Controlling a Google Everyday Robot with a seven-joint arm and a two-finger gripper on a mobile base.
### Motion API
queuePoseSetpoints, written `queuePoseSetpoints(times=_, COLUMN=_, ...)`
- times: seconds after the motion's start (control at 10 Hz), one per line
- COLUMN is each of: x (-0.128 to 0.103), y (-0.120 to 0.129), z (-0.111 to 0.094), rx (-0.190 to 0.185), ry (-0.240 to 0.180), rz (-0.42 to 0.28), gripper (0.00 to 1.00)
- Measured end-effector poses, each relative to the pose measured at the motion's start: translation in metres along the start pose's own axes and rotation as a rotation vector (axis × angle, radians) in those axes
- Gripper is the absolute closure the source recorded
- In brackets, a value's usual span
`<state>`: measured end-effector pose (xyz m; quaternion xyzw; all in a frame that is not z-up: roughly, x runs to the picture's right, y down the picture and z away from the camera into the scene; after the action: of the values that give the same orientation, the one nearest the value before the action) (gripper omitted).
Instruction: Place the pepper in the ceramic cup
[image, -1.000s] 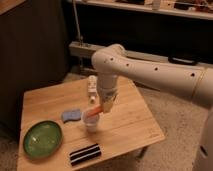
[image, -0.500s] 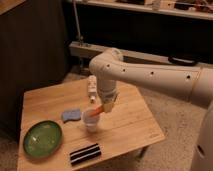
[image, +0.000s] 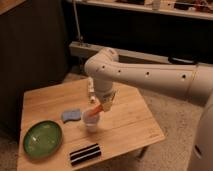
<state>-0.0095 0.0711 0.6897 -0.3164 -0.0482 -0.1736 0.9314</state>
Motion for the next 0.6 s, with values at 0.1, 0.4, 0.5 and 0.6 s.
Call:
queuePoseSetpoints(times=0.1, x=-0.002, y=-0.0001, z=0.002, rx=-0.001, ry=0.014, rz=-0.016, gripper=1.0)
queuePoseSetpoints(times=0.4, x=-0.0036, y=-0.0019, z=0.0078, rx=0.001, ry=0.039, rz=-0.036, gripper=1.0)
queuePoseSetpoints(times=0.5, x=-0.0044, y=-0.0034, z=0.0093, rx=0.002, ry=0.042, rz=-0.038, gripper=1.0)
queuePoseSetpoints(times=0.6, x=-0.0061, y=-0.0055, z=0.0104, rx=0.005, ry=0.044, rz=-0.041, gripper=1.0)
